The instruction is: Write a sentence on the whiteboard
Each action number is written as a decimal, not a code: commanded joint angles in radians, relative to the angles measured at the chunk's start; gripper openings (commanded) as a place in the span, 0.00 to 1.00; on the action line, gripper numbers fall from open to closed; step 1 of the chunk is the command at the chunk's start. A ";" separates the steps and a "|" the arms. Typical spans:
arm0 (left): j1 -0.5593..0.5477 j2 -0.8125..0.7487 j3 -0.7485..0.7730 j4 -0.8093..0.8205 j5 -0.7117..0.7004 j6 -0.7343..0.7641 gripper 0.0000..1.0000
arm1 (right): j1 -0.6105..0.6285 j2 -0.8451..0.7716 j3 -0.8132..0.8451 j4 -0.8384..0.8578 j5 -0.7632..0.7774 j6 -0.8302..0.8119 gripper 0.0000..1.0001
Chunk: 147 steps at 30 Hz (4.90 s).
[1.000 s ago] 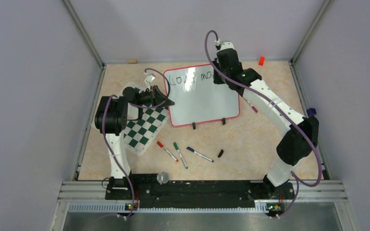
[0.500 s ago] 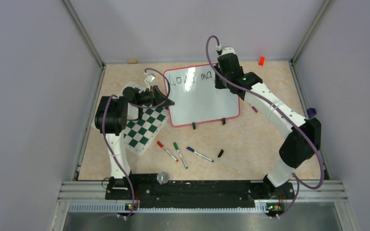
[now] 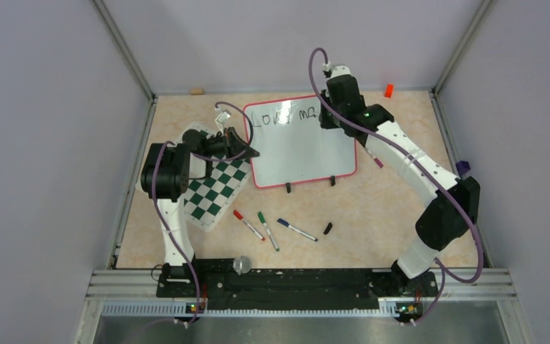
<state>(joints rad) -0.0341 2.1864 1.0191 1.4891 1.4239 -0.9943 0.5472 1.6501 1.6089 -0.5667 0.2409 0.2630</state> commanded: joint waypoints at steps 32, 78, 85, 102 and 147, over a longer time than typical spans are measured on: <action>-0.004 -0.014 0.002 0.131 0.026 0.057 0.00 | -0.036 0.046 0.135 0.035 0.044 -0.021 0.00; -0.004 -0.011 0.006 0.131 0.027 0.054 0.00 | -0.042 -0.043 0.061 0.044 0.033 -0.014 0.00; -0.004 -0.012 0.004 0.131 0.027 0.054 0.00 | -0.048 -0.021 0.080 0.044 0.033 -0.022 0.00; -0.005 -0.014 0.003 0.130 0.027 0.055 0.00 | -0.048 -0.003 0.037 0.054 0.020 -0.007 0.00; -0.004 -0.013 0.004 0.131 0.028 0.055 0.00 | -0.049 -0.087 -0.075 0.039 0.015 0.034 0.00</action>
<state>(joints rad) -0.0341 2.1868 1.0191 1.4887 1.4242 -0.9989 0.5072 1.5978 1.5040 -0.5415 0.2420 0.2909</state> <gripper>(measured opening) 0.080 0.087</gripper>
